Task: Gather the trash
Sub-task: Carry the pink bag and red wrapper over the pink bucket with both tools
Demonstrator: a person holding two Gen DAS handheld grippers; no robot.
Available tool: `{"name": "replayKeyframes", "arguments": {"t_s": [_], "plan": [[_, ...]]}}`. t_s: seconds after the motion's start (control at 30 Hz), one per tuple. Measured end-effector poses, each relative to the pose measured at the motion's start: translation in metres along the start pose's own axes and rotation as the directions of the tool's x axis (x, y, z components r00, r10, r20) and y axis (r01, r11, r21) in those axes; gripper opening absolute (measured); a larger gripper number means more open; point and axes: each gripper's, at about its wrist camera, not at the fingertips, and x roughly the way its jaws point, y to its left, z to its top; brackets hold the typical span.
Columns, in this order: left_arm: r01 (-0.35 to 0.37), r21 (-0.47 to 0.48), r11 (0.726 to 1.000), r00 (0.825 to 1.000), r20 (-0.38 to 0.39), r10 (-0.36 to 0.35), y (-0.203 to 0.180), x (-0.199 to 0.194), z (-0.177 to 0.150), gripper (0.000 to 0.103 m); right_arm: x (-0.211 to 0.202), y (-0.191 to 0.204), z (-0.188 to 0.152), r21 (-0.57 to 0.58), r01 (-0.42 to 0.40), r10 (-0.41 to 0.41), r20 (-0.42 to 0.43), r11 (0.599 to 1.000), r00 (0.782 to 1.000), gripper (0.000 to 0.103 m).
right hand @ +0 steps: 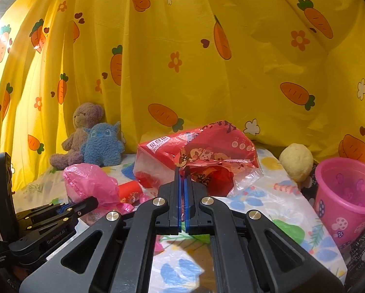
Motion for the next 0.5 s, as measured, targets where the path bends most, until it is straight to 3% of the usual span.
{"name": "replayKeyframes", "arguments": {"t_s": [0.23, 0.5], "plan": [[0.118, 0.091, 0.989, 0.993, -0.008, -0.118, -0.064, 0.02, 0.015, 0.008, -0.019, -0.046, 0.002, 0.031, 0.124, -0.125, 0.013, 0.992, 0.992, 0.002], [0.251, 0.162, 0.954, 0.968, -0.023, -0.251, -0.14, 0.042, 0.033, 0.008, -0.036, -0.103, 0.008, 0.071, 0.267, -0.269, 0.026, 0.961, 0.963, 0.002]]}}
